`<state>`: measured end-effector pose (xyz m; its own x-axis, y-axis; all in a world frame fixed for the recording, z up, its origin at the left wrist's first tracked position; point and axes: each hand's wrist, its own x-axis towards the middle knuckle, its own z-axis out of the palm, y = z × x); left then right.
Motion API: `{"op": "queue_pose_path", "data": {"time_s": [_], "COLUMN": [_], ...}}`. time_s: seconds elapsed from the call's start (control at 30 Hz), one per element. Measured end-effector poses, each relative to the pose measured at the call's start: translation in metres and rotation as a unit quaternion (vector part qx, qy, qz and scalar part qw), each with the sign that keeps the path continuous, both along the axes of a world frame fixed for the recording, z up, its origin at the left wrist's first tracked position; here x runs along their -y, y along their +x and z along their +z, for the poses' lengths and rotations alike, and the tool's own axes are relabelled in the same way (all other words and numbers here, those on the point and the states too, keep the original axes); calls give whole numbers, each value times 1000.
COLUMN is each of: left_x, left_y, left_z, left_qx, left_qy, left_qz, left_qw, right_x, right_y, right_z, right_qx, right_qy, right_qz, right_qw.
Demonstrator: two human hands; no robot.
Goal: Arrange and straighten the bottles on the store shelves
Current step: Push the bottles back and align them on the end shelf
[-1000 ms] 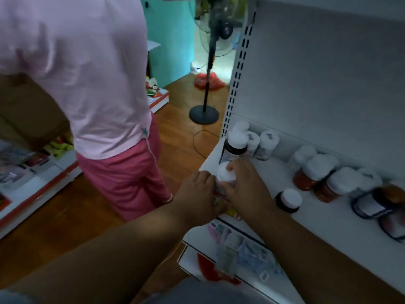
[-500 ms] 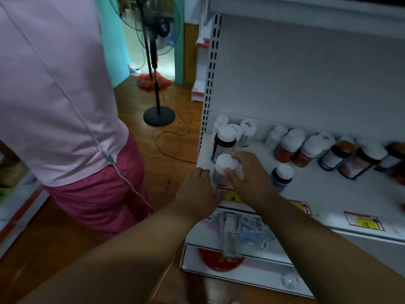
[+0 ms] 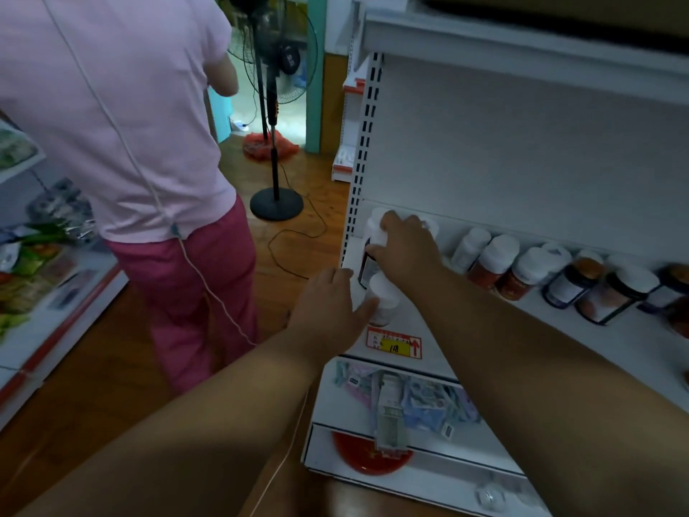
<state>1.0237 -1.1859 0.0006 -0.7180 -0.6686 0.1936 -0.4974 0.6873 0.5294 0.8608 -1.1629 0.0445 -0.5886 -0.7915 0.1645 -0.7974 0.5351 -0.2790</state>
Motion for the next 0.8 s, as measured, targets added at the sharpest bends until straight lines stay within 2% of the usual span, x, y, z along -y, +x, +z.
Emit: {"op": "queue_pose_path", "data": {"time_s": [0.1, 0.17, 0.27, 0.33, 0.43, 0.47, 0.5, 0.6, 0.7, 0.8], "left_x": [9, 11, 13, 12, -9, -21, -33, -70, -108, -146], "left_y": [6, 10, 10, 3, -8, -10, -11, -21, -42, -61], "left_z": [1, 9, 25, 35, 52, 58, 62, 64, 63, 57], "left_qx": [-7, -36, -103, -155, -270, -303, -325, -338, -303, -251], "left_qy": [-6, -14, -22, -6, 79, 104, 119, 139, 186, 237], "left_qz": [17, 22, 11, -7, -27, -37, -53, -143, -224, -266], "left_qw": [1000, 999, 994, 988, 959, 947, 937, 920, 907, 900], "right_x": [0, -6, -27, -45, -76, -88, -102, -145, -193, -243], "right_y": [0, 0, 5, 12, 23, 26, 26, 22, 13, 6], "right_z": [5, 17, 40, 54, 70, 73, 75, 73, 72, 73], "right_qx": [23, 80, 155, 246, 411, 444, 464, 489, 479, 452], "right_qy": [-39, -115, -257, -366, -512, -542, -557, -556, -549, -584], "right_qz": [-24, -36, -24, -27, -65, -74, -81, -106, -149, -143], "right_qw": [999, 989, 954, 897, 751, 710, 684, 664, 669, 659]}}
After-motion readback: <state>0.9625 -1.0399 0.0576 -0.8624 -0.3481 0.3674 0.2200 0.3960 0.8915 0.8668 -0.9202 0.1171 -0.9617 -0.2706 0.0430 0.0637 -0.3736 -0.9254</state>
